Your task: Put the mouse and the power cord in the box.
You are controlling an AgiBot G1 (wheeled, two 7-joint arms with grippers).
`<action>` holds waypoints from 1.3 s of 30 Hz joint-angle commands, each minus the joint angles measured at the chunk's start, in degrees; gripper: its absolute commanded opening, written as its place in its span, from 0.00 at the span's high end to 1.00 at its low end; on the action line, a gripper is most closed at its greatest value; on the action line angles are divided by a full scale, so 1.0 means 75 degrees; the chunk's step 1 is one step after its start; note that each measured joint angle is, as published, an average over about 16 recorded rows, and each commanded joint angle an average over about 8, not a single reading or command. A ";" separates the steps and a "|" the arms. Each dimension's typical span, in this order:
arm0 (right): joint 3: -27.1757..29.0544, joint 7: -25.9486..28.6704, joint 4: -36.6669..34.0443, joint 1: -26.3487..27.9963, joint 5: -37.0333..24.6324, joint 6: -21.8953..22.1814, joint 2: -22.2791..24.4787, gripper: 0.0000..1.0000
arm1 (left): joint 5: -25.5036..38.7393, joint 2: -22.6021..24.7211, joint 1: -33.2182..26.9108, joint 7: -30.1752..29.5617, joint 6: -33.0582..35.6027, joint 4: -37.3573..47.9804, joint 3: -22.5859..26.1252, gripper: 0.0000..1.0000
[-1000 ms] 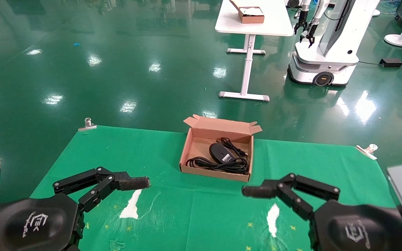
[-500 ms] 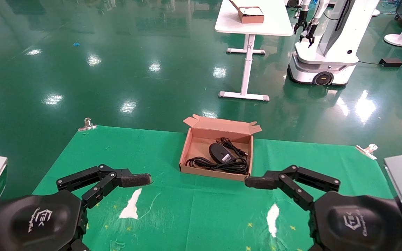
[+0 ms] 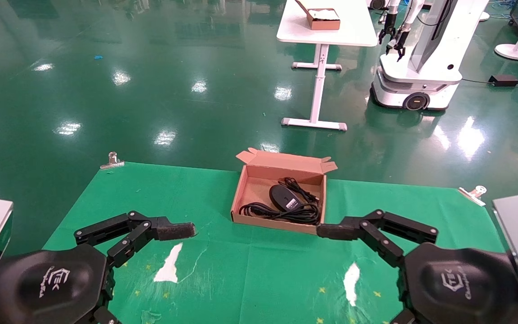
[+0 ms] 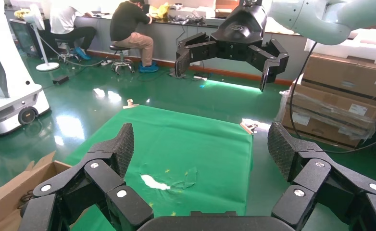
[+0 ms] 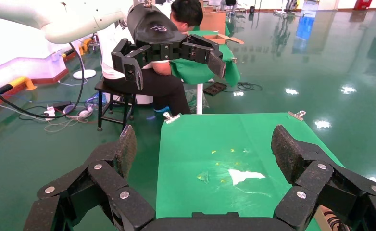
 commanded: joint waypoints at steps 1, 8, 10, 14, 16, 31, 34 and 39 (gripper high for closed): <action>-0.0002 -0.0003 -0.0008 0.0006 -0.0004 0.0002 -0.0002 0.00 | 0.0003 0.0002 -0.0001 0.0000 -0.0003 0.0002 0.0003 0.00; -0.0005 -0.0007 -0.0022 0.0015 -0.0012 0.0008 -0.0005 0.00 | 0.0006 0.0005 -0.0004 0.0000 -0.0008 0.0005 0.0006 0.00; -0.0006 -0.0008 -0.0025 0.0017 -0.0013 0.0010 -0.0006 0.00 | 0.0007 0.0006 -0.0005 0.0000 -0.0009 0.0006 0.0007 0.00; -0.0008 -0.0011 -0.0028 0.0019 -0.0015 0.0013 -0.0008 0.00 | 0.0009 0.0008 -0.0007 0.0000 -0.0012 0.0009 0.0009 0.00; -0.0009 -0.0012 -0.0029 0.0020 -0.0016 0.0013 -0.0009 0.00 | 0.0009 0.0009 -0.0008 0.0000 -0.0013 0.0010 0.0010 0.00; -0.0013 -0.0016 -0.0037 0.0027 -0.0023 0.0014 -0.0013 0.00 | 0.0014 0.0013 -0.0011 0.0000 -0.0015 0.0013 0.0015 0.00; -0.0013 -0.0016 -0.0038 0.0028 -0.0023 0.0015 -0.0013 0.00 | 0.0014 0.0013 -0.0011 0.0000 -0.0015 0.0013 0.0015 0.00; -0.0013 -0.0016 -0.0039 0.0029 -0.0024 0.0015 -0.0013 0.00 | 0.0014 0.0013 -0.0011 0.0000 -0.0015 0.0013 0.0016 0.00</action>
